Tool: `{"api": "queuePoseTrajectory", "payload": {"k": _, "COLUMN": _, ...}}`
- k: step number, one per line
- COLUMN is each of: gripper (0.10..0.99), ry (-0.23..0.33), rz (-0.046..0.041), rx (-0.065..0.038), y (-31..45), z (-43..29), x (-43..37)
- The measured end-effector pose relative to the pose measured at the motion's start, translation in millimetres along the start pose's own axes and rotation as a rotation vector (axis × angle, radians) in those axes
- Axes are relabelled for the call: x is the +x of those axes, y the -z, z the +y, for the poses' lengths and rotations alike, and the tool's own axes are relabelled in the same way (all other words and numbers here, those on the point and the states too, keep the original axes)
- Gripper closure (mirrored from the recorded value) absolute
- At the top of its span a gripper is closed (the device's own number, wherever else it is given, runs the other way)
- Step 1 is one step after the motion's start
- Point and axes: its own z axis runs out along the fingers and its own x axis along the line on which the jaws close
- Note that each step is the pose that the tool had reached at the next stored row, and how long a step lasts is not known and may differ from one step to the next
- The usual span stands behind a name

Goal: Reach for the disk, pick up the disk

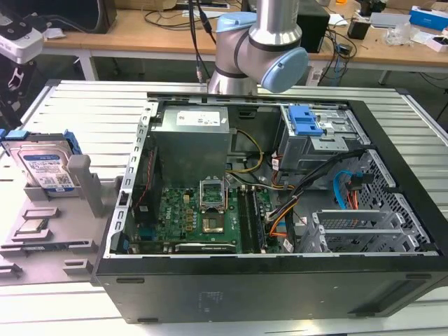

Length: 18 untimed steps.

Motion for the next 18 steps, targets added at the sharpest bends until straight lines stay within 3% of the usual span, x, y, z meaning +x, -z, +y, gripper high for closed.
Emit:
{"api": "queuePoseTrajectory", "payload": {"k": 3, "gripper": 0.98, "ry": 0.047, "rz": 0.0018, "rx": 0.0, "y": 0.0, "z": 0.0, "x": 0.0}}
{"api": "queuePoseTrajectory", "payload": {"k": 13, "gripper": 0.98, "ry": 0.287, "rz": 0.011, "rx": 0.0, "y": 0.0, "z": 0.0, "x": 0.0}}
{"api": "queuePoseTrajectory", "payload": {"k": 18, "gripper": 0.98, "ry": 0.362, "rz": 0.0138, "rx": 0.0, "y": 0.0, "z": 0.0, "x": 0.0}}
